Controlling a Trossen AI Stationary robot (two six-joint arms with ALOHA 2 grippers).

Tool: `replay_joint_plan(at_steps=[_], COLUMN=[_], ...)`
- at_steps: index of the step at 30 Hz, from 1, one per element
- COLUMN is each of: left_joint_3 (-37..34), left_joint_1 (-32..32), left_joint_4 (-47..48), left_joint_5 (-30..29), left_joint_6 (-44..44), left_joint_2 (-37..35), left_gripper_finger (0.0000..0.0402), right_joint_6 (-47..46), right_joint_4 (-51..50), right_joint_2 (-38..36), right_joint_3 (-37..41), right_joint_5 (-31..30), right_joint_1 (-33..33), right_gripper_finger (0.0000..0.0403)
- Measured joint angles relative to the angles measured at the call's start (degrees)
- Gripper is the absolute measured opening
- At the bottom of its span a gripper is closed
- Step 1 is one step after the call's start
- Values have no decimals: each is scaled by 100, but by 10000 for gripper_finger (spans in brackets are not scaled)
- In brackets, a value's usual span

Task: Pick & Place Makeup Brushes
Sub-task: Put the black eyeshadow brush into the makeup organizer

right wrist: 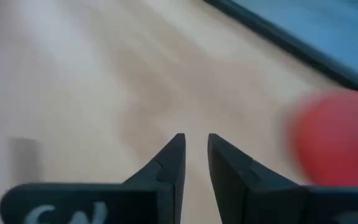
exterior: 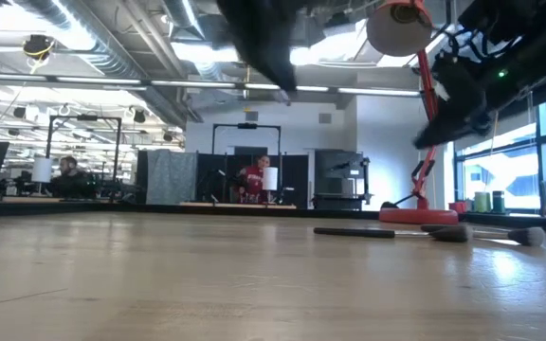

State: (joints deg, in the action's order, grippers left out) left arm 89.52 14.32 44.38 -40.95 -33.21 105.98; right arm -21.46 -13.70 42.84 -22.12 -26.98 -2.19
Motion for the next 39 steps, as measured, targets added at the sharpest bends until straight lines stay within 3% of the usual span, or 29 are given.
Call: replay_joint_plan(at_steps=[5, 7, 10, 14, 20, 23, 29, 35, 39], left_joint_3=[0, -2, -2, -7, -7, -7, -4, -4, -4], left_joint_1=[918, 1214, 1533, 1743, 1646, 1612, 1616, 1616, 1616], left_joint_4=[1162, 1557, 1892, 2025, 2040, 2043, 2040, 2009, 1966], left_joint_5=[-1447, -1883, -2578, -3121, -2942, -2963, -3047, -2904, -2933], left_joint_6=[-2076, -2918, -3888, -4404, -4266, -4254, -4136, -3967, -4009], left_joint_2=[-329, -329, -258, -145, -177, -212, -354, -593, -671], left_gripper_finger=[3, 3, 3, 3, 3, 3, 3, 3, 3], right_joint_6=[288, 232, 224, 253, 241, 220, 203, -130, -56], right_joint_4=[3651, 4540, 5100, 5979, 7439, 7727, 7797, 8831, 9006], right_joint_2=[449, 786, 1413, 2576, 4392, 5032, 5879, 6239, 6363], right_joint_3=[863, 963, 868, 342, -915, -1574, -2467, -2538, -2646], right_joint_5=[2136, 2389, 2417, 2890, 4382, 4852, 4911, 4969, 5007], right_joint_1=[4, 4, 5, 90, 148, 148, 159, 122, 124], right_gripper_finger=[69, 69, 69, 69, 92, 115, 138, 139, 139])
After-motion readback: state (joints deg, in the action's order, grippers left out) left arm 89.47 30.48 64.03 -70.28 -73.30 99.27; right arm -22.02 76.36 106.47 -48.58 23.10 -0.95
